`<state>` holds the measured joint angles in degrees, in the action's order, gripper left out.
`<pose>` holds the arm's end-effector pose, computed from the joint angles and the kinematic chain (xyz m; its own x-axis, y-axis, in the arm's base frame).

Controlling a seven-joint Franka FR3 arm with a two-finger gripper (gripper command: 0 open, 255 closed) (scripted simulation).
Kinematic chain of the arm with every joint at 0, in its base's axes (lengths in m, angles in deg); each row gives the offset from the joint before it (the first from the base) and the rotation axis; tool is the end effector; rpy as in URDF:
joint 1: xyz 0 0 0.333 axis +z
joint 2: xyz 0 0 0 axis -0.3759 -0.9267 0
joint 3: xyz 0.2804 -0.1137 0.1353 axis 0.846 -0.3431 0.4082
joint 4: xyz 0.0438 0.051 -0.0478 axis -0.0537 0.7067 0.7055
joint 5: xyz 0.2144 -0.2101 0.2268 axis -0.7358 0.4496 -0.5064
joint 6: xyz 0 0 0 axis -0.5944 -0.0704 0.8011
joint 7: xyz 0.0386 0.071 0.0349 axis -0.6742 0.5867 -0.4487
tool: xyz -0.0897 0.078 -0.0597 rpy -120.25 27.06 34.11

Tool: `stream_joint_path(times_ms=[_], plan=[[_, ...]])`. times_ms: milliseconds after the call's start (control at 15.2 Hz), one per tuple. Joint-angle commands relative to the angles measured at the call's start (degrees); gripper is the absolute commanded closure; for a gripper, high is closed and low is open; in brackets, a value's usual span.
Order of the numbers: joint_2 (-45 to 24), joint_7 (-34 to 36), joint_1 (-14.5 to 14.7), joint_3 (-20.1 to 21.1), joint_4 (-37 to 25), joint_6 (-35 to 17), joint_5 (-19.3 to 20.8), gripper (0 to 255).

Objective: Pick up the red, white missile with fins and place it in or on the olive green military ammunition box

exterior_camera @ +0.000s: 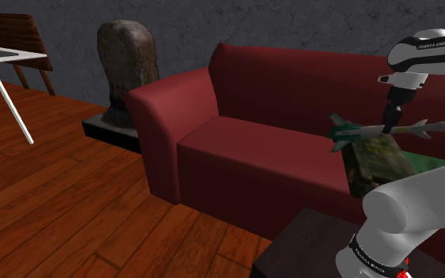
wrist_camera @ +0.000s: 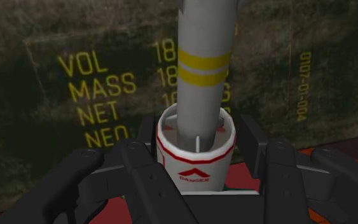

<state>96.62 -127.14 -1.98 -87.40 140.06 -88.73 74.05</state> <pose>0.1331 -0.3702 0.5015 0.9527 0.3037 -0.0149 0.3009 -0.9487 -0.0969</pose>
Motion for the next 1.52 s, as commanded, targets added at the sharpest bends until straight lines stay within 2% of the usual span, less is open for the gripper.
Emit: stream_joint_path(times_ms=[0,132,660,726,1056,1320,1452], plan=[[-0.1,0.1,-0.1,-0.4,1.3,-1.5,0.2,255],[-0.4,0.1,-0.1,-0.9,2.9,-3.4,0.5,255],[-0.4,0.1,-0.1,-0.9,2.9,-3.4,0.5,255],[-0.4,0.1,-0.1,-0.9,2.9,-3.4,0.5,0],[-0.4,0.1,-0.1,-0.9,2.9,-3.4,0.5,0],[-0.8,-0.4,0.6,0.5,-4.5,3.6,-0.9,0],[-0.8,-0.4,0.6,0.5,-4.5,3.6,-0.9,0]])
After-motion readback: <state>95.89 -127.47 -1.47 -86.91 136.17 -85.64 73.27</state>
